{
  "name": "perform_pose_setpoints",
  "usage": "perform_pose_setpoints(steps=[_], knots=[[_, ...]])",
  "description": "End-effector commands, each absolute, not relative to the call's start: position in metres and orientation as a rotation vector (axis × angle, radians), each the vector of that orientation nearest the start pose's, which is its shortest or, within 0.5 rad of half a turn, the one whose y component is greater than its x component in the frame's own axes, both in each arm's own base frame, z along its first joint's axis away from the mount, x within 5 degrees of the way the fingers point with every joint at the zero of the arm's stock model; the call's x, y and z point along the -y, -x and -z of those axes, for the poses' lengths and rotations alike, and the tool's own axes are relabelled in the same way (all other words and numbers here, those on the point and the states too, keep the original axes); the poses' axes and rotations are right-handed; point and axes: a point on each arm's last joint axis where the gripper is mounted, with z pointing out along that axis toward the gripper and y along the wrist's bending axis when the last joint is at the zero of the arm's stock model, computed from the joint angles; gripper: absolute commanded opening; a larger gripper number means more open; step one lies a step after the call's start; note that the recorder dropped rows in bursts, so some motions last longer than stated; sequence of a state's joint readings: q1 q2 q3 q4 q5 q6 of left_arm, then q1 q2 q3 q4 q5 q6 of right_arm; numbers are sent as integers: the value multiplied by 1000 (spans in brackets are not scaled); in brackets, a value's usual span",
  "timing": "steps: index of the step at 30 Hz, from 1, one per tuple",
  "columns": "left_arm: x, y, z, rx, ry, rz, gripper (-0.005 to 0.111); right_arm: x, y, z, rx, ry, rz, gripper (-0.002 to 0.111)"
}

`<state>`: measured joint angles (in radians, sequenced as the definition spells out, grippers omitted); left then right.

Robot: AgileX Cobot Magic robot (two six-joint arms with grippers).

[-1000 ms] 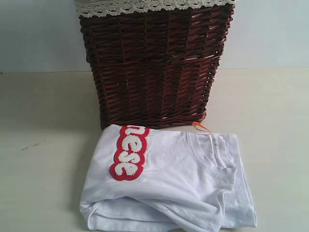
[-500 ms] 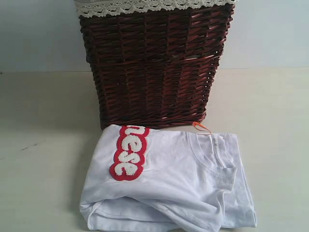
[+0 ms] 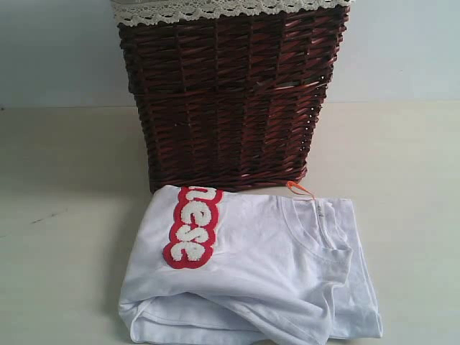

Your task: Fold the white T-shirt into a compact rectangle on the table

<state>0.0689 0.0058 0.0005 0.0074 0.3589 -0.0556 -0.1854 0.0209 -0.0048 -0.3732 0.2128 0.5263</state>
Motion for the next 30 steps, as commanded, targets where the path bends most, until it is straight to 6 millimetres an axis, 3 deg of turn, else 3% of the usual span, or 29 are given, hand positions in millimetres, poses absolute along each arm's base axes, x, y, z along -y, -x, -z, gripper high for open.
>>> perform_pose_setpoints(steps=[1, 7, 13, 30], knots=[[-4, -53, -181, -1832, 114, -19, 0, 19, -53, -190, -1703, -382, 93, 0], [-4, -53, -181, -1832, 114, -19, 0, 19, -53, -188, -1733, -370, 118, 0], [-4, -53, -181, -1832, 114, -19, 0, 12, -54, -186, -1776, -220, 129, 0], [-4, -53, -181, -1832, 114, -19, 0, 11, -54, -185, -1798, -155, 163, 0]])
